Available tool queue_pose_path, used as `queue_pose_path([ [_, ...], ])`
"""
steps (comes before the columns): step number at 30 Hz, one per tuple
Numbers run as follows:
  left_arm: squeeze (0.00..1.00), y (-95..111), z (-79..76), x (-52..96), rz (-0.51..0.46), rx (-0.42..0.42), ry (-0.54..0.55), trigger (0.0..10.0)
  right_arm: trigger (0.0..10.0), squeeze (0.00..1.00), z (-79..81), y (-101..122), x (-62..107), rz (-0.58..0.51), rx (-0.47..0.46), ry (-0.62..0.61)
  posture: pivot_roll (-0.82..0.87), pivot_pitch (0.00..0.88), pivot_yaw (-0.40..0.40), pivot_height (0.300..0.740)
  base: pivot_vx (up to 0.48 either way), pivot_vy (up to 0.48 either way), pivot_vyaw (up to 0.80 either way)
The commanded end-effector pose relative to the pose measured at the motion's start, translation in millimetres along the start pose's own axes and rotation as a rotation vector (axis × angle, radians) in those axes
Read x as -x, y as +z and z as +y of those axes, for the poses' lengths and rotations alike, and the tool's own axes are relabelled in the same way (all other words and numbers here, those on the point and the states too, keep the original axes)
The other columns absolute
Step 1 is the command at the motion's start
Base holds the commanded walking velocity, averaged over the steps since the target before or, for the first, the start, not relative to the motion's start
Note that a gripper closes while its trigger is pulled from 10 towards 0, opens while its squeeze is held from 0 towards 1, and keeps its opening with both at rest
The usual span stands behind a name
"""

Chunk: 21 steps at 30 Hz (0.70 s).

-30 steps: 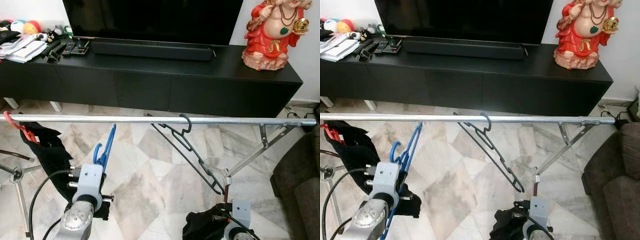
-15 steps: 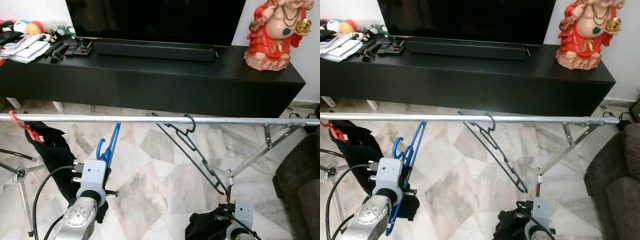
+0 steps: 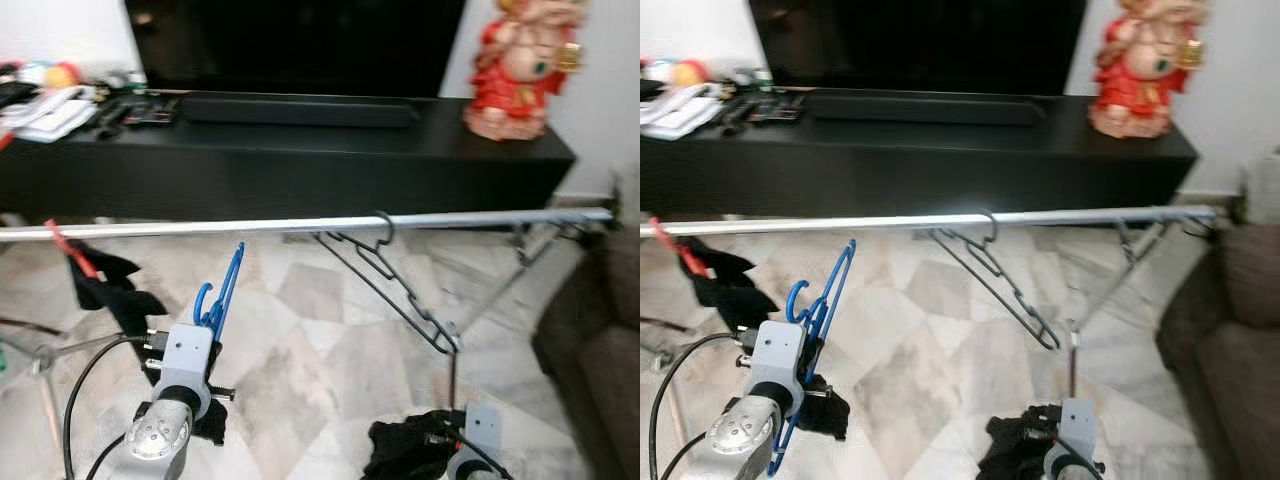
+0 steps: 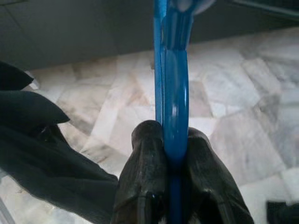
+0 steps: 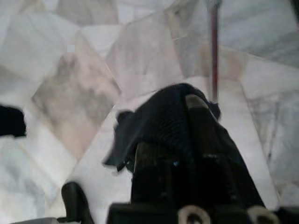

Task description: Hang hanger

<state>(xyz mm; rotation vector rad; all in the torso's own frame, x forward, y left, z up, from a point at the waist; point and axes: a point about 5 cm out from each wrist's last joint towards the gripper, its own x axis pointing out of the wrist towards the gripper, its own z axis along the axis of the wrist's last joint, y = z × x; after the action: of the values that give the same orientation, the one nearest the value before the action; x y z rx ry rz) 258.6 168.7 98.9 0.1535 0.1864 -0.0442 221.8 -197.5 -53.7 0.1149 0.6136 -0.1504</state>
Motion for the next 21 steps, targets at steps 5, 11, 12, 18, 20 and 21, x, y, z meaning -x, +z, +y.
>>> queue_pose_path([
  [5, 0.0, -2.2, 0.0, 1.6, 0.008, -0.004, -0.002, 10.0, 10.0, 0.0, 0.2, 4.8, -1.6, -0.019, -0.007, -0.005, 0.01, 0.133, 0.007, 0.74, 0.0, 0.0, 0.0],
  [11, 0.0, 0.3, 1.7, 0.8, 0.0, 0.005, 0.008, 10.0, 10.0, 0.0, 0.7, 5.4, -1.9, -0.02, -0.007, -0.005, 0.01, 0.134, 0.005, 0.74, 0.0, 0.0, 0.0],
  [12, 0.0, 0.7, 1.6, 0.9, -0.002, 0.006, 0.009, 10.0, 10.0, 0.0, 0.6, 5.4, -1.9, -0.02, -0.008, -0.005, 0.01, 0.134, 0.005, 0.74, 0.0, 0.0, 0.0],
  [18, 0.0, 1.7, 1.5, 0.7, -0.005, 0.01, 0.015, 10.0, 10.0, 0.0, 0.2, 5.1, -1.7, -0.019, -0.005, -0.005, 0.01, 0.137, 0.002, 0.74, 0.0, 0.0, 0.0],
  [20, 0.0, 1.7, 1.3, 0.7, -0.004, 0.011, 0.016, 10.0, 10.0, 0.0, -0.1, 4.9, -1.6, -0.017, -0.004, -0.006, 0.01, 0.136, 0.001, 0.74, 0.0, 0.0, 0.0],
  [21, 0.0, 1.8, 1.3, 0.7, -0.004, 0.012, 0.018, 10.0, 10.0, 0.0, -0.2, 4.7, -1.6, -0.017, -0.003, -0.006, 0.01, 0.138, 0.001, 0.74, 0.0, 0.0, 0.0],
])
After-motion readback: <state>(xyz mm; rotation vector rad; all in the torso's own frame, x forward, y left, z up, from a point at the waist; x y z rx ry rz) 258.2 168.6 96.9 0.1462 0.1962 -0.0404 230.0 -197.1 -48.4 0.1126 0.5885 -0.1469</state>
